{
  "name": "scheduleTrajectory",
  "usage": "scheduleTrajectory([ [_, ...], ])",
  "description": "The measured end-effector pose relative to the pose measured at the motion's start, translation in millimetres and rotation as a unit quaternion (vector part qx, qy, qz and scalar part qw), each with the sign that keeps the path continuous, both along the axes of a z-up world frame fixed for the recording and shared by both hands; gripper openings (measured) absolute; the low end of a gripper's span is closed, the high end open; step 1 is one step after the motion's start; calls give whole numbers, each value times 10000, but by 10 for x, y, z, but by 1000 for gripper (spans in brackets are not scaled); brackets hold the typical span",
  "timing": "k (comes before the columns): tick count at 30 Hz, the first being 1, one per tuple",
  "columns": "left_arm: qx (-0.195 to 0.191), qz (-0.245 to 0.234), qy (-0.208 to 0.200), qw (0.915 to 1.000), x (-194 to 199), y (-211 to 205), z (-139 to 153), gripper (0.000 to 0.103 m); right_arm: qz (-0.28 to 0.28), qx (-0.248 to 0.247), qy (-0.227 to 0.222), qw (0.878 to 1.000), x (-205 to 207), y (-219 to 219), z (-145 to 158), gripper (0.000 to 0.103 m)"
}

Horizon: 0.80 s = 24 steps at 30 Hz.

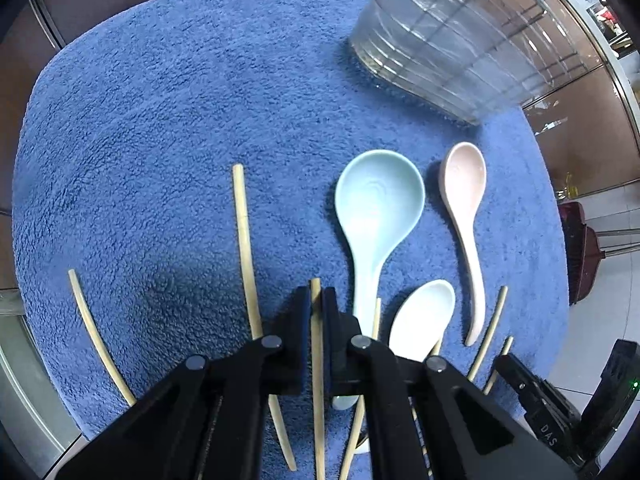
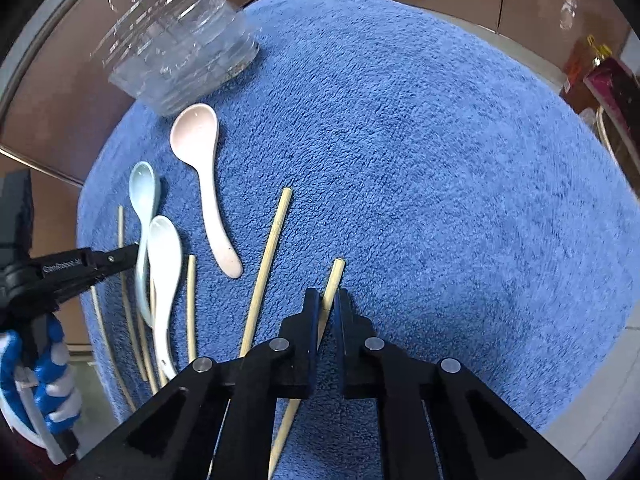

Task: Organize utensils
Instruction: 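Lower both tools and grasp a wooden chopstick with each, then lift both held chopsticks and carry them over the wire utensil holder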

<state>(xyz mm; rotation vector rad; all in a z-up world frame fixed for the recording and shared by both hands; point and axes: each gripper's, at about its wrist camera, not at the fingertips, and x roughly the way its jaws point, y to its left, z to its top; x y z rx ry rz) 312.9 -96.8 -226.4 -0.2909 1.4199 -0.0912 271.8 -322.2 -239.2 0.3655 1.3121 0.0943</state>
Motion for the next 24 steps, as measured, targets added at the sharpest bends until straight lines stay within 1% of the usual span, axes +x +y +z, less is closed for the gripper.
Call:
scheduleTrajectory([
  [2, -126, -6, -133, 9998, -48, 46, 51, 5, -17, 146, -93, 9998, -51, -28, 31, 7],
  [5, -156, -57, -375, 9992, -173, 131, 191, 5, 27, 299, -344, 9990, -163, -44, 161, 7],
  [8, -198, -137, -625, 9978, -301, 178, 339, 5, 83, 422, -684, 9967, -280, -40, 352, 6],
  [11, -211, -200, -1011, 9944, -525, 244, 530, 5, 118, 509, -1060, 9930, -446, -66, 550, 6],
  [12, -223, -196, -1099, 9935, -580, 270, 574, 5, 137, 532, -1194, 9913, -557, -42, 608, 6],
  [18, -453, -102, -1804, 9825, -1026, 477, 914, 5, 257, 433, -1917, 9802, -1038, 58, 950, 6],
  [21, -458, -74, -2163, 9752, -1253, 546, 1097, 5, 354, 339, -2225, 9737, -1303, 86, 1124, 5],
  [24, -371, -80, -2484, 9679, -1455, 607, 1252, 5, 457, 242, -2497, 9670, -1489, 145, 1227, 5],
])
